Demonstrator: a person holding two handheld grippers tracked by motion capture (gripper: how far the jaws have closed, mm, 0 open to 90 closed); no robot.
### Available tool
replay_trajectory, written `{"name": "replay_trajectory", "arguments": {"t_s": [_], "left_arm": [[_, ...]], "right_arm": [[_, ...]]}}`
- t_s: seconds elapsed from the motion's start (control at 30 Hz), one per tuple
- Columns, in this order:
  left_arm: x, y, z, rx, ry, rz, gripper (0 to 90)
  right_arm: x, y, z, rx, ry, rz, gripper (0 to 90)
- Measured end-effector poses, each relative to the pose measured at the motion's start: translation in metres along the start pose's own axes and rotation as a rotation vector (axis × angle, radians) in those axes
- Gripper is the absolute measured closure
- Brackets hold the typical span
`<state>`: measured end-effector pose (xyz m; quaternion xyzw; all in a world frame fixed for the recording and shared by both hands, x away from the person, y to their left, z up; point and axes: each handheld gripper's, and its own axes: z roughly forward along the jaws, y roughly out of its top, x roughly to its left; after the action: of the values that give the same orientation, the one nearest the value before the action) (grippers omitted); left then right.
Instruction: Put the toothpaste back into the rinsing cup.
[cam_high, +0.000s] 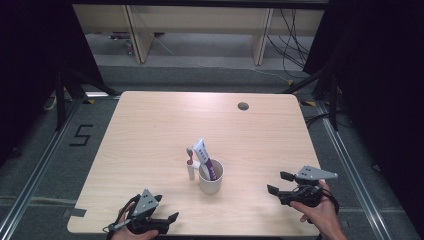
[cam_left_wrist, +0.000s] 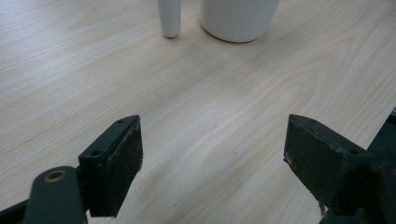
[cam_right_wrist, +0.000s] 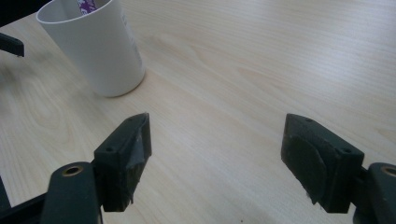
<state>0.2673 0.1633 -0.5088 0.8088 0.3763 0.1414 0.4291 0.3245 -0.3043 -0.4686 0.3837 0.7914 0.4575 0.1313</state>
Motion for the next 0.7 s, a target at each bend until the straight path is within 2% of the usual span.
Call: {"name": "replay_trajectory", "arguments": {"t_s": [0.07, 0.1, 0.2, 0.3, 0.33, 0.37, 0.4, 0.47, 0.5, 0.53, 0.57, 0.6, 0.67, 0.7], "left_arm": [[0.000, 0.000, 0.000, 0.001, 0.000, 0.002, 19.2], [0.000, 0.000, 0.000, 0.002, 0.000, 0.003, 19.2], [0.000, 0.000, 0.000, 0.002, 0.000, 0.002, 19.3], [0.000, 0.000, 0.000, 0.010, -0.001, 0.012, 19.2], [0.000, 0.000, 0.000, 0.010, -0.001, 0.012, 19.3], [0.000, 0.000, 0.000, 0.011, -0.001, 0.013, 19.3], [0.000, 0.000, 0.000, 0.011, -0.001, 0.012, 19.2], [0.000, 0.000, 0.000, 0.012, -0.001, 0.013, 19.2], [0.000, 0.000, 0.000, 0.015, 0.004, 0.014, 19.2], [0.000, 0.000, 0.000, 0.016, 0.004, 0.014, 19.2], [0.000, 0.000, 0.000, 0.016, 0.004, 0.014, 19.2], [0.000, 0.000, 0.000, 0.016, 0.004, 0.015, 19.3], [0.000, 0.000, 0.000, 0.016, 0.004, 0.015, 19.3], [0.000, 0.000, 0.000, 0.018, 0.001, 0.016, 19.2]], "right_arm": [[0.002, -0.003, -0.003, 0.008, 0.002, 0.029, 24.0], [0.001, -0.003, -0.003, -0.001, -0.005, 0.012, 23.6], [0.003, -0.007, -0.006, 0.013, -0.014, 0.034, 22.9], [0.002, -0.012, -0.008, 0.009, -0.018, 0.015, 21.5], [0.004, -0.013, -0.009, 0.013, -0.022, 0.040, 21.0], [0.005, -0.014, -0.011, 0.021, -0.020, 0.036, 20.0], [0.003, -0.015, -0.012, 0.014, -0.019, 0.011, 19.4], [0.007, -0.018, -0.014, 0.030, -0.010, 0.046, 19.1], [0.005, -0.019, -0.014, 0.017, -0.017, 0.019, 18.5], [0.007, -0.020, -0.015, 0.031, -0.016, 0.041, 17.8], [0.008, -0.022, -0.016, 0.028, -0.020, 0.039, 17.2], [0.006, -0.023, -0.017, 0.036, -0.023, 0.011, 16.3], [0.010, -0.026, -0.018, 0.053, -0.024, 0.029, 16.2], [0.009, -0.027, -0.018, 0.052, -0.027, 0.003, 16.3]]}}
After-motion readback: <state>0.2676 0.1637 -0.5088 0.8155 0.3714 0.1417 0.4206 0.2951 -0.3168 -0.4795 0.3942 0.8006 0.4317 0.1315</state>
